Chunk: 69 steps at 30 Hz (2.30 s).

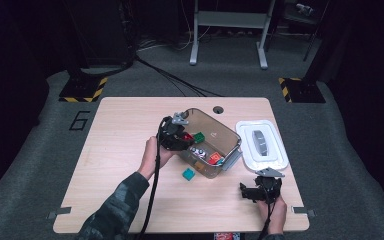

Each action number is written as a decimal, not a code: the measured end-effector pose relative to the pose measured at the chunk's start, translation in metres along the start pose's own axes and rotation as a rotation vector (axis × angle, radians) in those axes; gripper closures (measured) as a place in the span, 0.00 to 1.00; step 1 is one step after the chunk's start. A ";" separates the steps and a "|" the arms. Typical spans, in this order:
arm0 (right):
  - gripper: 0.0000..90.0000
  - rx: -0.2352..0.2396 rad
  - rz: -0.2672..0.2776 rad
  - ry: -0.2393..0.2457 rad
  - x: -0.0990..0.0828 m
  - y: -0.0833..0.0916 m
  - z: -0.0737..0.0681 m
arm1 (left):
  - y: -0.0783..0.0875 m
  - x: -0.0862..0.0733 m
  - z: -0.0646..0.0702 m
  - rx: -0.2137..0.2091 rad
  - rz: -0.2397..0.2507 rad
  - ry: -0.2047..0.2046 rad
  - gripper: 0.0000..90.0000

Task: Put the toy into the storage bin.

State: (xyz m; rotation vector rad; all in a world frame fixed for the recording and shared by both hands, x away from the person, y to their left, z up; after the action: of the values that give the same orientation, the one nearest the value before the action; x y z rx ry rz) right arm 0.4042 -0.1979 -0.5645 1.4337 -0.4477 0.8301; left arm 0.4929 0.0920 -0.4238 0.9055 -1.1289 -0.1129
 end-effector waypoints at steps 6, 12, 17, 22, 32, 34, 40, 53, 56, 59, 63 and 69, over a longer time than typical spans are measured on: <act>0.02 0.000 0.000 0.000 0.000 0.000 0.000 | -0.005 -0.003 0.000 -0.013 -0.030 0.009 0.65; 0.02 0.000 0.000 0.001 0.000 0.000 0.000 | -0.004 -0.003 0.001 -0.016 -0.034 0.010 0.64; 0.02 0.000 0.000 0.001 0.000 0.000 0.000 | 0.004 -0.004 0.003 -0.015 -0.017 0.013 0.46; 0.02 0.000 0.000 0.000 0.000 0.000 0.000 | 0.017 -0.007 0.010 -0.004 0.014 -0.004 0.33; 0.02 0.000 0.000 0.001 0.000 0.000 0.000 | 0.036 -0.028 0.025 0.029 0.027 -0.046 0.20; 0.02 0.000 0.000 0.000 0.000 0.000 0.000 | 0.037 -0.033 0.027 0.034 0.026 -0.045 0.17; 0.02 -0.004 0.002 0.000 0.000 0.000 0.000 | 0.027 -0.062 0.028 0.035 0.008 -0.004 0.13; 0.02 -0.005 0.001 0.000 0.000 0.000 0.000 | -0.012 -0.104 0.027 0.016 -0.039 0.074 0.06; 0.02 -0.005 0.001 0.000 0.000 0.000 0.000 | -0.020 -0.109 0.028 0.003 -0.049 0.089 0.05; 0.02 -0.005 0.001 0.000 0.000 0.000 0.000 | -0.029 -0.114 0.030 -0.006 -0.058 0.090 0.05; 0.02 -0.005 0.001 0.000 0.000 0.000 0.001 | -0.041 -0.119 0.034 -0.002 -0.075 0.078 0.06; 0.02 -0.005 0.001 0.000 0.000 0.000 0.001 | -0.052 -0.118 0.035 -0.011 -0.064 0.073 0.18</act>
State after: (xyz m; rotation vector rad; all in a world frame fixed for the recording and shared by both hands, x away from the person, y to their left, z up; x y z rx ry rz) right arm 0.4045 -0.1984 -0.5645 1.4287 -0.4505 0.8295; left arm 0.4279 0.0980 -0.5403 0.9289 -1.0308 -0.1367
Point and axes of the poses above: each handheld gripper's, and its own axes: y roughly backward along the jaws, x roughly out of its top, z roughly to its right, the point moved 5 cm from there along -y, roughly forward along the jaws, and after that the axes turned 10 degrees about -x, right-handed, at the moved point
